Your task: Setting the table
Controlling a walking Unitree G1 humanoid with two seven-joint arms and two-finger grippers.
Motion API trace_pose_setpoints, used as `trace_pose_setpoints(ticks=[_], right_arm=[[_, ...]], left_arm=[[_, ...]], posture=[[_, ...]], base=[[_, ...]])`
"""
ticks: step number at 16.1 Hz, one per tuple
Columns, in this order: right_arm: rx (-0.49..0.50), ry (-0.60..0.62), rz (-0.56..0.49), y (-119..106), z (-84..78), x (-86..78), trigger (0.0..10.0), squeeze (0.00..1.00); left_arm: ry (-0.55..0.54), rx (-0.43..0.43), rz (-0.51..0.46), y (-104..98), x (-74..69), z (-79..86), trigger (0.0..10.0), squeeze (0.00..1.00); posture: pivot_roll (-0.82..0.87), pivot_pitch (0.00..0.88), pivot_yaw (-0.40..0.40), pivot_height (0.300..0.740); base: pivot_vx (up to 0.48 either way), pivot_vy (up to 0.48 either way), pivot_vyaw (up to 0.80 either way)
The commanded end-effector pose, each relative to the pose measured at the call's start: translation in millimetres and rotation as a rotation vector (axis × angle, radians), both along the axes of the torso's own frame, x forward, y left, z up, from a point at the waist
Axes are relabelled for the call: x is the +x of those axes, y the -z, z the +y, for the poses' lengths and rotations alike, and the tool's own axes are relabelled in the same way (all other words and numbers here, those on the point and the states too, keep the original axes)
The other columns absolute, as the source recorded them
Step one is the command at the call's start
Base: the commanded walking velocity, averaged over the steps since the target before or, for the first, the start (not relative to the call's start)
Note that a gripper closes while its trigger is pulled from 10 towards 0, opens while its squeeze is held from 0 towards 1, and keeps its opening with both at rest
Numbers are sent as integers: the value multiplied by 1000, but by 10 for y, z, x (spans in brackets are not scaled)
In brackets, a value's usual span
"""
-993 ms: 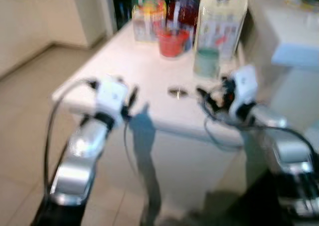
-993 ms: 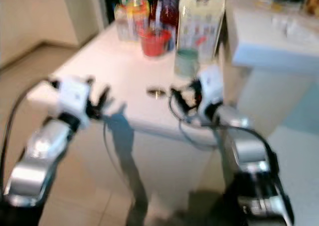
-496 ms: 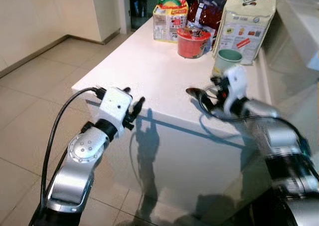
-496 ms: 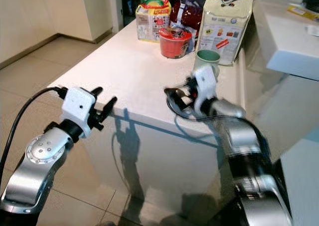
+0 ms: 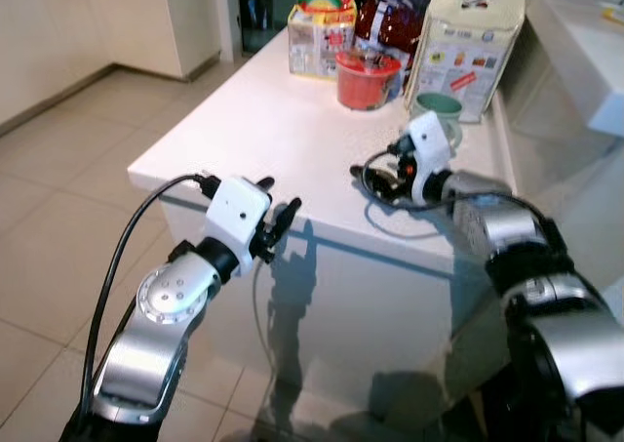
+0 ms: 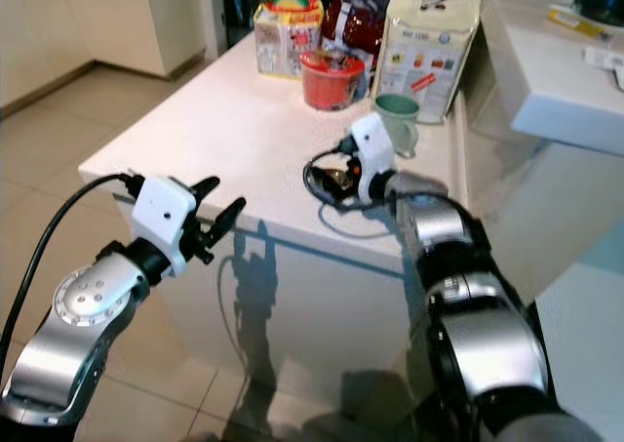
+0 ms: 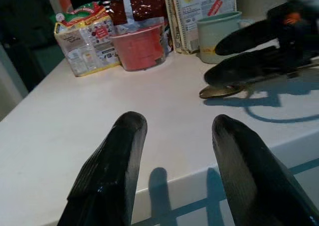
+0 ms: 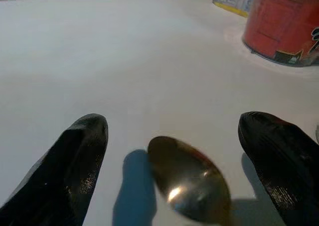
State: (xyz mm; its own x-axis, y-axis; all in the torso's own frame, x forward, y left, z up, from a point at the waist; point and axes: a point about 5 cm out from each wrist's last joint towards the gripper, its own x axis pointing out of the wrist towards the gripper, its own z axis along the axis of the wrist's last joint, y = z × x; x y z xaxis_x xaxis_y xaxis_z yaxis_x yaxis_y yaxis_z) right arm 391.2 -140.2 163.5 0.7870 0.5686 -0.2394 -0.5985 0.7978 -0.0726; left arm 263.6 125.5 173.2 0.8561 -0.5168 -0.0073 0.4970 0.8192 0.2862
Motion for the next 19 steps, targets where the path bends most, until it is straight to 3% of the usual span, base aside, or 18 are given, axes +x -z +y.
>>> trace_pose_setpoints(ticks=[1, 4, 7, 9, 11, 15, 19], right_arm=[[-6, 24, 7, -10, -59, 20, 10000, 1000], [52, -6, 132, 85, -130, 5, 10000, 1000], [125, 70, 121, 20, -171, 52, 10000, 1000], [83, 94, 131, 51, -185, 54, 10000, 1000], [-10, 109, 173, 167, -193, 24, 10000, 0], [-118, 76, 236, 315, -188, -37, 10000, 0], [-56, 31, 292, 346, -155, -70, 9647, 0]], left_arm=[[30, 4, 11, -2, -41, -34, 10000, 0], [37, -7, 31, 10, -99, -21, 10000, 0], [28, -5, 33, -4, -113, 5, 10000, 0], [27, -3, 37, -7, -129, 10, 10000, 0], [39, 0, 51, 0, -147, 2, 10000, 0], [75, 2, 74, 14, -179, -30, 10000, 0], [87, 3, 84, 26, -191, -43, 10000, 0]], posture=[[91, 0, -76, 740], [107, 0, -87, 740], [120, 0, -93, 740], [134, 0, -97, 740], [136, 0, -97, 740], [140, 0, -96, 740], [139, 0, -96, 740]], base=[[0, 0, 0], [0, 0, 0], [0, 0, 0], [0, 0, 0], [0, 0, 0], [0, 0, 0], [0, 0, 0]])
